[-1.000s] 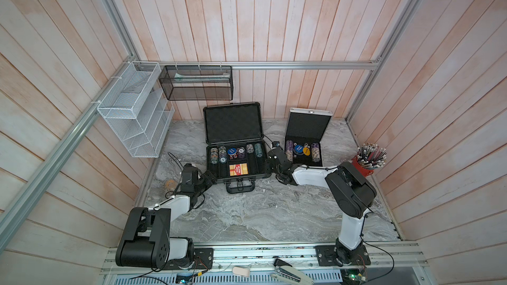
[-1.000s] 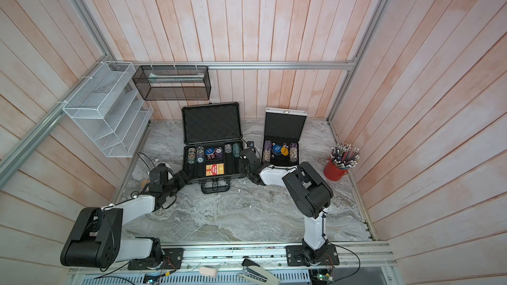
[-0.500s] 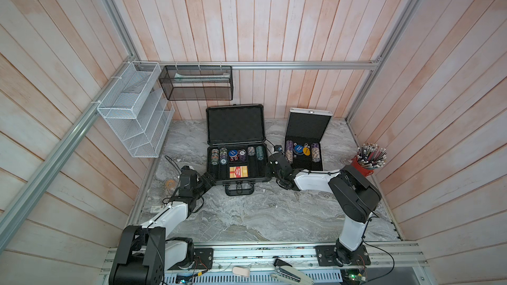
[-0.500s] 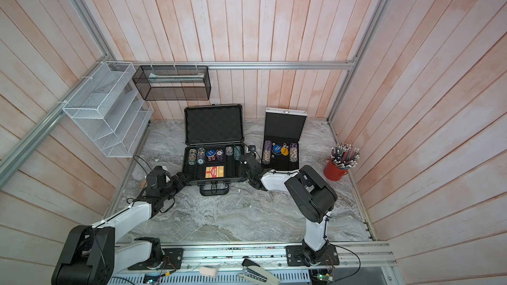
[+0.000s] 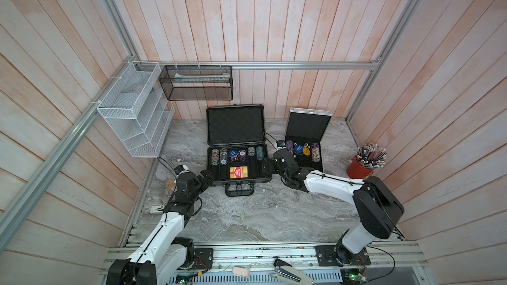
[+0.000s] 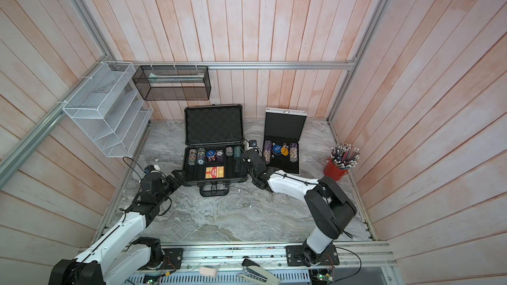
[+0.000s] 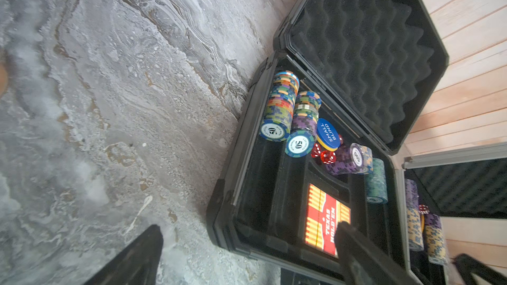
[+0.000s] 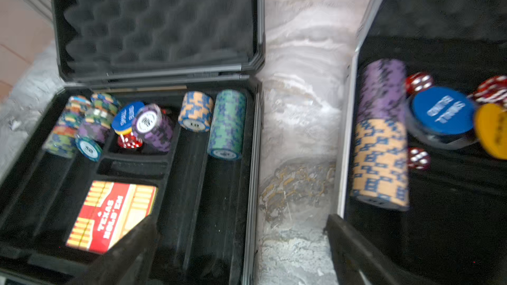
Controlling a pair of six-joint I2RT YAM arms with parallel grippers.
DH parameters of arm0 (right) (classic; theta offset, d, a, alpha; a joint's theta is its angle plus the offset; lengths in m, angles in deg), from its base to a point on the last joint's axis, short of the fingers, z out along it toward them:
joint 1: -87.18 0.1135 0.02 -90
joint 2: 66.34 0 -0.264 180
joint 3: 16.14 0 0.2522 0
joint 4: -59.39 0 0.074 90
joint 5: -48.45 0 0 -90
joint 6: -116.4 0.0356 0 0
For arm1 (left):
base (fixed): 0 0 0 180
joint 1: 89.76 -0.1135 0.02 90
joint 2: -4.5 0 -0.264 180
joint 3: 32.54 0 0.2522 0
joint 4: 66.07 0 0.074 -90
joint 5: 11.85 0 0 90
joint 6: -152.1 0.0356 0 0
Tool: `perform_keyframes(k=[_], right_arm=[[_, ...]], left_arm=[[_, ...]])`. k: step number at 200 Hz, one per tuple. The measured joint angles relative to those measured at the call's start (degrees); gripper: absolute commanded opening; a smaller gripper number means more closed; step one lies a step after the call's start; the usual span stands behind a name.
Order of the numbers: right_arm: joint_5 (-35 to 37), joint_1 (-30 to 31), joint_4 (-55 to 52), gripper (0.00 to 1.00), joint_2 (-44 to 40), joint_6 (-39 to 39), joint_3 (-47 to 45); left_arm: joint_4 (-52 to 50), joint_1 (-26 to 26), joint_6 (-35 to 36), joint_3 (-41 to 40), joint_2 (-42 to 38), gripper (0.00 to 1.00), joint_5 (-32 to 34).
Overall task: Open the poker set cases
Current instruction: Adjust the poker set case at the center of the board, then reset both arms
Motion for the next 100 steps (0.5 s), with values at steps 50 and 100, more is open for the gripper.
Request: perform_keyframes(k=[50,100], right_arm=[[16.15,-0.39,8.9,0.98,-14.14,-12.7,-12.09],[20.31,-16.04,23.58,0.98,-25.81,-22.56,-31.8]], left_arm=[[-1.46,3.39,5.53,3.58,-1.7,1.0,6.95],[0.98,5.4,12.87,6.64,-0.81,1.0,14.27]])
